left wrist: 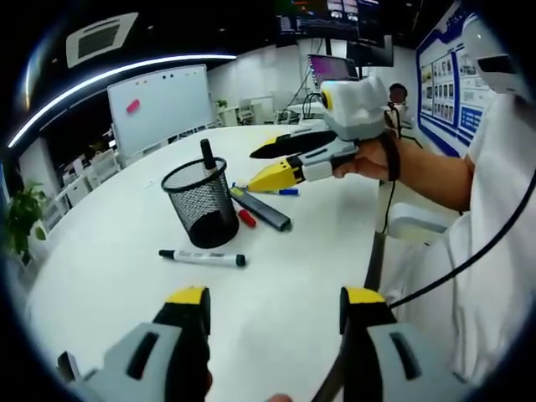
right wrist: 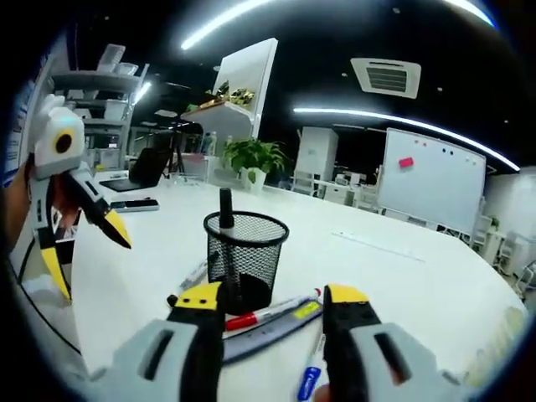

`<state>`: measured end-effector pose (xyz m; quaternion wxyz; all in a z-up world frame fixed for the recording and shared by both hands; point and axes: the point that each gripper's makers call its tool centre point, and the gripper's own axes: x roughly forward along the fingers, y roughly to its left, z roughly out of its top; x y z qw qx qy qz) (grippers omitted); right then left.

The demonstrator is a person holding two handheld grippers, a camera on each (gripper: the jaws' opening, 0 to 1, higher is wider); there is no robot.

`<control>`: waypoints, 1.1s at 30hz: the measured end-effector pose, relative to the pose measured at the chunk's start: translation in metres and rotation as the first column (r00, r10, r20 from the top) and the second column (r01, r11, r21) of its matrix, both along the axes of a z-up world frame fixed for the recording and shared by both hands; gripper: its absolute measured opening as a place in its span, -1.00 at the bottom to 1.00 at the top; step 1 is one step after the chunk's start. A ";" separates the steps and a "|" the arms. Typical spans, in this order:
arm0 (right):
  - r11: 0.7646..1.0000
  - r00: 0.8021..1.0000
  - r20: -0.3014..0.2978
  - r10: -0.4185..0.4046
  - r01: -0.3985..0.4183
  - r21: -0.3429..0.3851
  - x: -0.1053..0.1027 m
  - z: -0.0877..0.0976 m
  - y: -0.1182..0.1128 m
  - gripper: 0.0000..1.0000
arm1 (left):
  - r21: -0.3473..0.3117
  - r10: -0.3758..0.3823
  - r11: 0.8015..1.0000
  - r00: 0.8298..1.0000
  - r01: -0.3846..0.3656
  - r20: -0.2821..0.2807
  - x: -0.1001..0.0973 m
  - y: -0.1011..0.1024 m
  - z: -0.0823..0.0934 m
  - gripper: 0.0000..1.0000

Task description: Place the scattered laser pointers and whiteboard markers into the pen holder and stack the scattered paper cups together

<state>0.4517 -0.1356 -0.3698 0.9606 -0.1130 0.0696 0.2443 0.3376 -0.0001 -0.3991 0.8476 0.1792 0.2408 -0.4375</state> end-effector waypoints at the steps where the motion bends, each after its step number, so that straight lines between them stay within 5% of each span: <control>1: 1.000 1.000 -0.001 -0.001 0.001 -0.001 0.000 -0.001 -0.001 -0.06 | -0.001 -0.001 1.000 1.000 0.001 -0.001 0.000 0.000 0.000 0.27; 33: 0.998 0.996 -0.066 -0.060 0.060 0.000 -0.003 -0.026 -0.025 -0.09 | 0.005 0.006 1.000 1.000 -0.006 -0.001 0.000 -0.001 -0.001 0.27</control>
